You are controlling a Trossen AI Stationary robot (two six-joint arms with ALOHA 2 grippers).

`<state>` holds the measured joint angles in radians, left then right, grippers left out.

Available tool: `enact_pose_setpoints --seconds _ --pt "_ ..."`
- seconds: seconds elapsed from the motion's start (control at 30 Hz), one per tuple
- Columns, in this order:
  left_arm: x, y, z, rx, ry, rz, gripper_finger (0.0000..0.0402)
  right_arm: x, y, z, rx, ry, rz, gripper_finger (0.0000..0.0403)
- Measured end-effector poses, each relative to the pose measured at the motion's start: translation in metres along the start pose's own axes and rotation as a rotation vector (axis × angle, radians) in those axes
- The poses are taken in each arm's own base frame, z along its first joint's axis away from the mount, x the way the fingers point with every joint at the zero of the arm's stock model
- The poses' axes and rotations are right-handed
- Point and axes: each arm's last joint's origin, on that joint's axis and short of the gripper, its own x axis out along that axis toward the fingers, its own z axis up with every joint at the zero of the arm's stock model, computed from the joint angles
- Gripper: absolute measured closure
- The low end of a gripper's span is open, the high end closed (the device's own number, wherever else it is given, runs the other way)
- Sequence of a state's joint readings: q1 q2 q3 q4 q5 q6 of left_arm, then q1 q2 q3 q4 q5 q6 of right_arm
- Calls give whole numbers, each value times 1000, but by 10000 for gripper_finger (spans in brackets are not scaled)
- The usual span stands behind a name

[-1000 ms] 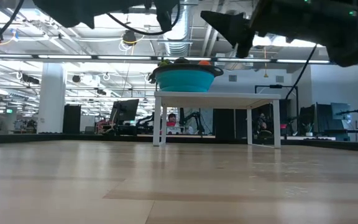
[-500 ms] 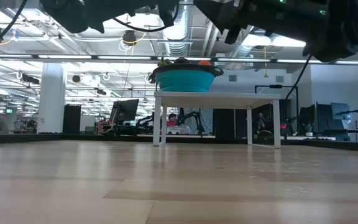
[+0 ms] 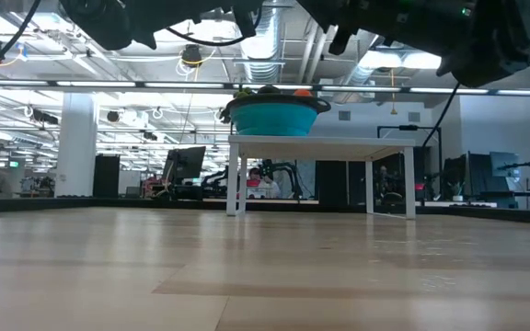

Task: Pick & Place Fruit
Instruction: Put the black knife on the shelf

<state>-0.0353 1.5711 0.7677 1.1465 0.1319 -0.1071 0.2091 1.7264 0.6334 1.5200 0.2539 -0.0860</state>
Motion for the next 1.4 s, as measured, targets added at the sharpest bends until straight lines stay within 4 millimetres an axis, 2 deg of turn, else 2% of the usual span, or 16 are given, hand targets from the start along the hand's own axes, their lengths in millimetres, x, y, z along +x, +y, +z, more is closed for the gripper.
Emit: enact_pose_setpoints --seconds 0.13,0.37,0.47,0.6,0.77,0.97,1.2,1.4 --pt "0 0 0 42 2 -5 261 -1 4 0 11 3 -4 316" --pt "0 0 0 73 3 1 147 -4 9 4 -58 -8 -151 316" --pt "0 1 -3 69 30 18 108 -7 13 7 -135 10 -250 316" --pt "-1 3 -11 66 114 89 78 -12 17 23 -230 51 -451 316" --pt "-2 5 -19 61 197 122 69 -23 16 53 -305 167 -758 316" --pt "-3 5 -22 59 225 125 79 -39 1 96 -282 348 -1088 316" --pt "-3 5 -22 59 225 129 90 -56 -10 140 -160 296 -1114 316" --pt "-3 5 -22 59 225 129 93 -65 -12 159 -71 249 -1100 316"
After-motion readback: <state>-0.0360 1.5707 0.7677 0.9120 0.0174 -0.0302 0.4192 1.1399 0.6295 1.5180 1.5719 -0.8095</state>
